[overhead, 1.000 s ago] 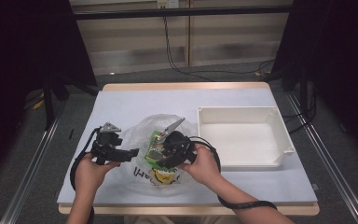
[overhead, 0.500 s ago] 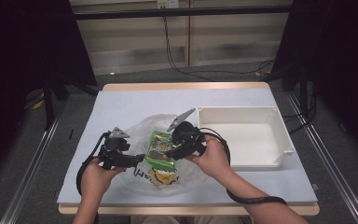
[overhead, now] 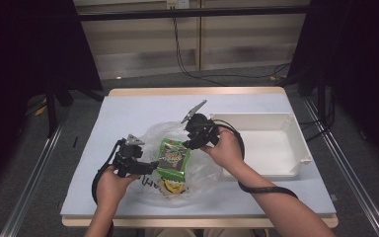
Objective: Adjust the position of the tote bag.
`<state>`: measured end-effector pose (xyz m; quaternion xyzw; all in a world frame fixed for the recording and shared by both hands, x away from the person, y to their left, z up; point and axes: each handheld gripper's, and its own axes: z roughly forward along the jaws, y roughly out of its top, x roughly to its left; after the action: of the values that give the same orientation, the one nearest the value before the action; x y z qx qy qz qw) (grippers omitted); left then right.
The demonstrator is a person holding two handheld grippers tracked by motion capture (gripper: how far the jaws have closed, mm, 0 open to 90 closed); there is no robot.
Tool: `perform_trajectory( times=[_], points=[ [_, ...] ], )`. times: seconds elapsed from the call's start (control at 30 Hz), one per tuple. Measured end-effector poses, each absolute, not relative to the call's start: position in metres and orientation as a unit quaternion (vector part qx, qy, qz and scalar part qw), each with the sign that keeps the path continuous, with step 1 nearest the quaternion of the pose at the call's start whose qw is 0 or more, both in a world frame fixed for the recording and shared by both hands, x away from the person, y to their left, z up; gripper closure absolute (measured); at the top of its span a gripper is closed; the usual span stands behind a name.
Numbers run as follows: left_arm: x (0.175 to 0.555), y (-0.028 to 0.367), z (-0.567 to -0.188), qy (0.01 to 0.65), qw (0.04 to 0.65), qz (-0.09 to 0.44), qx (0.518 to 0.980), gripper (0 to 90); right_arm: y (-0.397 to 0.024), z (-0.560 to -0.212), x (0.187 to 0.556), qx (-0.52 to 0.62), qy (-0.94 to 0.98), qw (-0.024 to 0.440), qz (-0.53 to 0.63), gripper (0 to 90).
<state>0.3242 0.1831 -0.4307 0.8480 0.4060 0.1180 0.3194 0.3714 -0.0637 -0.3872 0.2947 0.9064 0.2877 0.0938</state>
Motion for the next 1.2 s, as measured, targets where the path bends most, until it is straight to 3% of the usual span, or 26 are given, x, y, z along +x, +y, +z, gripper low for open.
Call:
perform_trajectory(
  times=[0.3, 0.5, 0.63, 0.77, 0.83, 0.87, 0.93, 1.2],
  points=[
    [0.331, 0.181, -0.44, 0.408, 0.314, 0.116, 0.849, 27.2, -0.073, -0.396, 0.394, 0.336, 0.898, 0.089, 0.27, 49.5],
    [0.333, 0.179, -0.444, 0.413, 0.312, 0.119, 0.848, 35.8, -0.067, -0.403, 0.403, 0.337, 0.903, 0.083, 0.255, 45.5],
    [0.335, 0.182, -0.446, 0.423, 0.308, 0.119, 0.844, 46.8, -0.063, -0.405, 0.406, 0.334, 0.906, 0.087, 0.245, 45.6],
    [0.334, 0.186, -0.445, 0.413, 0.293, 0.122, 0.854, 66.0, -0.061, -0.406, 0.409, 0.335, 0.91, 0.097, 0.227, 56.9],
    [0.333, 0.187, -0.444, 0.415, 0.29, 0.123, 0.854, 75.8, -0.064, -0.405, 0.411, 0.337, 0.909, 0.096, 0.225, 72.7],
    [0.333, 0.188, -0.444, 0.413, 0.288, 0.126, 0.855, 79.4, -0.066, -0.405, 0.412, 0.337, 0.909, 0.095, 0.227, 73.0],
    [0.332, 0.191, -0.443, 0.416, 0.285, 0.124, 0.855, 84.9, -0.071, -0.404, 0.415, 0.343, 0.906, 0.094, 0.23, 82.6],
    [0.327, 0.21, -0.448, 0.44, 0.264, 0.117, 0.85, 89.2, -0.083, -0.406, 0.427, 0.364, 0.896, 0.102, 0.235, 90.0]
  ],
)
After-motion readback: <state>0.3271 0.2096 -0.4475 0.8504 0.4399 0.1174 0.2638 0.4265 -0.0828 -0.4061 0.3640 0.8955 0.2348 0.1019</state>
